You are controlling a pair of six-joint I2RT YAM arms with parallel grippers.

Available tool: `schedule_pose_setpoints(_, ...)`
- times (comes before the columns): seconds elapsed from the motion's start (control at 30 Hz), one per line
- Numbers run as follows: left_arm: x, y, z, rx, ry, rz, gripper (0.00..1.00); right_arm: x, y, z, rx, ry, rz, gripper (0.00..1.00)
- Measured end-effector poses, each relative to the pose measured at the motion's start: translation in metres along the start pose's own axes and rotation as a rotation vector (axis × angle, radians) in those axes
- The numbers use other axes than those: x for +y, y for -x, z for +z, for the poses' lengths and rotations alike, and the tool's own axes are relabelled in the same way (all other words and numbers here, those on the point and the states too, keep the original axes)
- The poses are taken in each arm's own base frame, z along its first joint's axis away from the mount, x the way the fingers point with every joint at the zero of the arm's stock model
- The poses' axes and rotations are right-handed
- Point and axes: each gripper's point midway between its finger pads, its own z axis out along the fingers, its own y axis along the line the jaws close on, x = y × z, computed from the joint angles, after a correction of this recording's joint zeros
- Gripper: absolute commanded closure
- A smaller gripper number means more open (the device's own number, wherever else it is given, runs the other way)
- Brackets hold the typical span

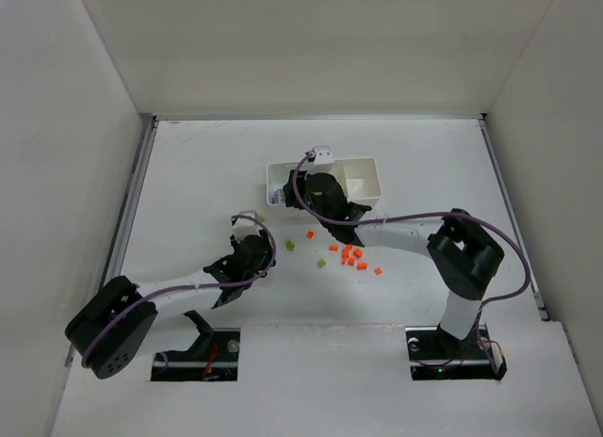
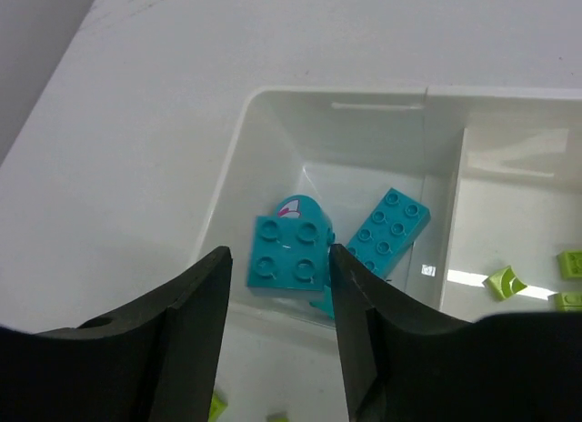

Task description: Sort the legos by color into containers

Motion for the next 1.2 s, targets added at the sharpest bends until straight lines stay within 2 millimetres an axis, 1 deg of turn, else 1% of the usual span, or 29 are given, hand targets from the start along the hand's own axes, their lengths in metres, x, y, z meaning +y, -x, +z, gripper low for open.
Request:
schedule_pose_setpoints(0.1, 0.000, -0.001, 0.003, 0.000, 0.008, 0.011, 0.60, 0.002, -0.002, 0.000, 0.008, 0.012, -0.004, 0.38)
schedule_pose_setpoints(0.17, 0.001, -0.001, 0.006, -0.002, 0.015, 0.017, 0.60, 0.003, -0.001, -0.002, 0.008, 0.017, -0.007, 0.39)
schedule_pose_setpoints(0.23, 0.000, -0.001, 0.008, -0.002, 0.021, 0.026, 0.60, 0.001, -0.002, -0.007, 0.011, 0.021, -0.009, 0.41)
schedule_pose_setpoints(0.37, -0.005, 0.001, 0.014, -0.007, 0.023, 0.038, 0.63, -0.008, 0.003, -0.030, 0.005, 0.025, -0.010, 0.44)
schedule_pose_setpoints(0.5, -0.009, 0.003, 0.020, -0.011, 0.023, 0.047, 0.64, -0.020, 0.007, -0.057, -0.007, 0.030, -0.010, 0.45)
schedule_pose_setpoints(0.63, -0.012, 0.004, 0.024, -0.015, 0.028, 0.059, 0.67, -0.035, 0.001, -0.079, -0.005, 0.024, -0.015, 0.45)
schedule_pose_setpoints(0.73, -0.014, 0.006, 0.028, -0.018, 0.033, 0.068, 0.74, -0.044, -0.001, -0.094, -0.008, 0.022, -0.018, 0.45)
schedule_pose_setpoints(0.9, -0.018, 0.007, 0.031, -0.026, 0.037, 0.083, 0.83, -0.058, 0.009, -0.119, -0.049, 0.027, -0.002, 0.44)
schedule_pose_setpoints(1.03, -0.021, 0.003, 0.027, -0.019, 0.028, 0.103, 0.85, -0.083, 0.018, -0.129, -0.086, -0.014, 0.021, 0.44)
schedule_pose_setpoints(1.1, -0.022, 0.002, 0.021, -0.011, 0.024, 0.115, 0.85, -0.095, 0.022, -0.131, -0.100, -0.038, 0.034, 0.44)
schedule_pose_setpoints(1.2, -0.030, 0.013, 0.009, -0.027, 0.000, 0.113, 0.85, -0.110, 0.028, -0.133, -0.121, -0.072, 0.057, 0.44)
